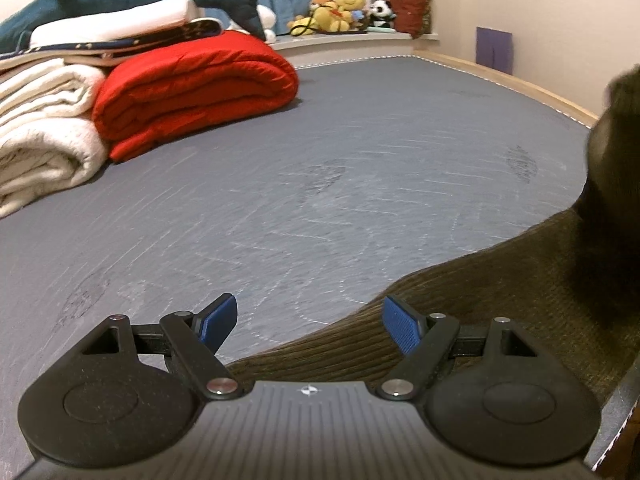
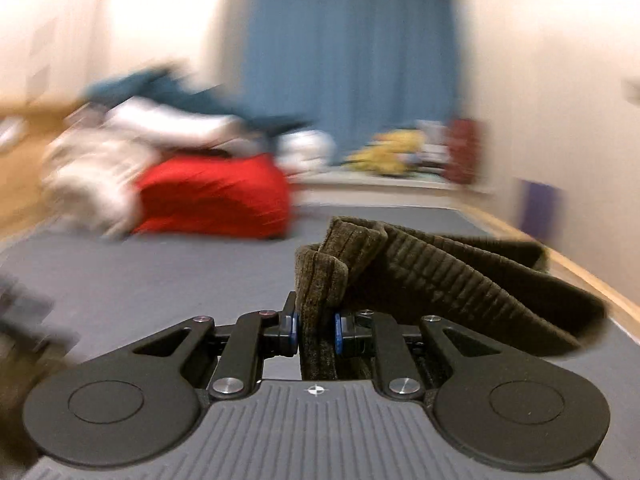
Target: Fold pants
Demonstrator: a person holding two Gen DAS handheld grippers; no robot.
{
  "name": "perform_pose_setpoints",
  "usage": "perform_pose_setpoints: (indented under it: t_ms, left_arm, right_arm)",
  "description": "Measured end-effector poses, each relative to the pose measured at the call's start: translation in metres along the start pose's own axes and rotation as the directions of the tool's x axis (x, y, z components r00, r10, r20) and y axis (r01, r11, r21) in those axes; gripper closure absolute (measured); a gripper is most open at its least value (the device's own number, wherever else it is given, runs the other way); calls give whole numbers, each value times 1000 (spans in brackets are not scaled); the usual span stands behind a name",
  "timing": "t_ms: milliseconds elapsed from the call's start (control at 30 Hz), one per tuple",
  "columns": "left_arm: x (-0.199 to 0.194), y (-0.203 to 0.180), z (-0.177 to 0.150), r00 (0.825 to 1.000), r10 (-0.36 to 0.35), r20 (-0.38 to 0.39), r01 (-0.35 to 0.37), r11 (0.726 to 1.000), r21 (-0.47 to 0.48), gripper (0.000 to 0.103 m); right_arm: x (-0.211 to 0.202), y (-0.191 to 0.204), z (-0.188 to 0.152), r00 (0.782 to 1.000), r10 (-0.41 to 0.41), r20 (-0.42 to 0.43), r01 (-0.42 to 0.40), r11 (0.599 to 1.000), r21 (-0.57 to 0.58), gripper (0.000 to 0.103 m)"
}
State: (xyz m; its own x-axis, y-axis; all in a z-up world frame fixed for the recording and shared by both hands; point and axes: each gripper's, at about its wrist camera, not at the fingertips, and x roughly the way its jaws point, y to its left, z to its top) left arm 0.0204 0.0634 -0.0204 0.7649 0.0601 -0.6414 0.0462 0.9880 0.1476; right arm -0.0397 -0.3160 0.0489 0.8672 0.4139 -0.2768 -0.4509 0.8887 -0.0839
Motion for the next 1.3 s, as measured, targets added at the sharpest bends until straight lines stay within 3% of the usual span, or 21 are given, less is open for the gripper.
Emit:
perform_pose_setpoints:
  t_ms: [67, 100, 167, 233, 300, 333, 400, 500, 633, 733, 833, 967, 1067, 1100, 1133, 1167, 1200, 1267, 1300]
  left_arm:
    - [0, 7, -1, 1000, 8, -6, -8, 1000, -13, 19]
    - [0, 11, -2, 1000, 11, -11, -11, 1000, -20, 19]
    - [2, 16, -4, 1000, 14, -26, -15, 999, -34, 19]
    - [5, 20, -5, 999, 14, -46, -16, 999, -46, 19]
    - [7, 22, -5, 998, 10, -59, -13, 998, -58, 18]
    - [8, 24, -5, 998, 4, -65, -8, 998, -66, 18]
    - [10, 26, -5, 997, -16, -72, 9, 996, -84, 18]
    - [17, 27, -4, 993, -62, -102, 49, 990, -130, 18]
    - [28, 20, -4, 979, -154, -135, 126, 973, -194, 19]
    - [26, 5, 0, 969, -220, -116, 201, 967, -157, 25]
    - [22, -20, 3, 938, -328, -113, 322, 944, -65, 25]
    - [14, -63, -8, 910, -386, -149, 407, 900, 155, 20]
    - [13, -88, -23, 911, -375, -174, 411, 861, 298, 18]
    - [14, -95, -28, 920, -352, -173, 391, 853, 345, 18]
    - [16, -101, -32, 931, -325, -167, 365, 848, 385, 17]
    - [18, -106, -36, 941, -298, -158, 338, 842, 420, 17]
    - [19, -110, -39, 950, -274, -149, 312, 834, 455, 17]
    - [21, -112, -43, 957, -256, -135, 289, 819, 496, 17]
    - [22, -114, -43, 959, -252, -127, 281, 816, 505, 17]
  right_arm:
    - [15, 40, -10, 991, 118, -68, -123, 989, -78, 86]
    - [23, 61, -18, 975, 181, -127, -196, 973, -124, 86]
    - [35, 102, -41, 936, 245, -253, -302, 928, -218, 84]
    - [42, 129, -63, 876, 299, -378, -416, 865, -280, 80]
    - [34, 143, -70, 846, 341, -409, -484, 814, -323, 76]
    - [28, 143, -67, 838, 367, -404, -506, 800, -322, 68]
    - [21, 133, -55, 829, 413, -377, -525, 808, -269, 52]
    - [21, 112, -37, 843, 423, -333, -491, 857, -154, 46]
    - [26, 82, -36, 876, 341, -340, -379, 924, -48, 45]
    - [42, 65, -49, 873, 250, -418, -250, 967, 58, 45]
    - [54, 47, -53, 858, 204, -472, -133, 975, 180, 45]
    - [60, 17, -56, 861, 152, -485, 3, 952, 305, 37]
    - [72, 9, -63, 830, 209, -517, 20, 915, 402, 35]
    - [76, 8, -65, 815, 245, -525, 12, 899, 437, 41]
    - [80, 8, -67, 797, 298, -526, -10, 876, 481, 63]
    - [81, 6, -67, 790, 324, -521, -19, 862, 507, 74]
    - [80, 6, -64, 793, 332, -511, -20, 852, 523, 87]
    - [79, 4, -52, 823, 361, -439, -53, 817, 574, 89]
    - [77, -1, -42, 845, 393, -363, -91, 774, 626, 90]
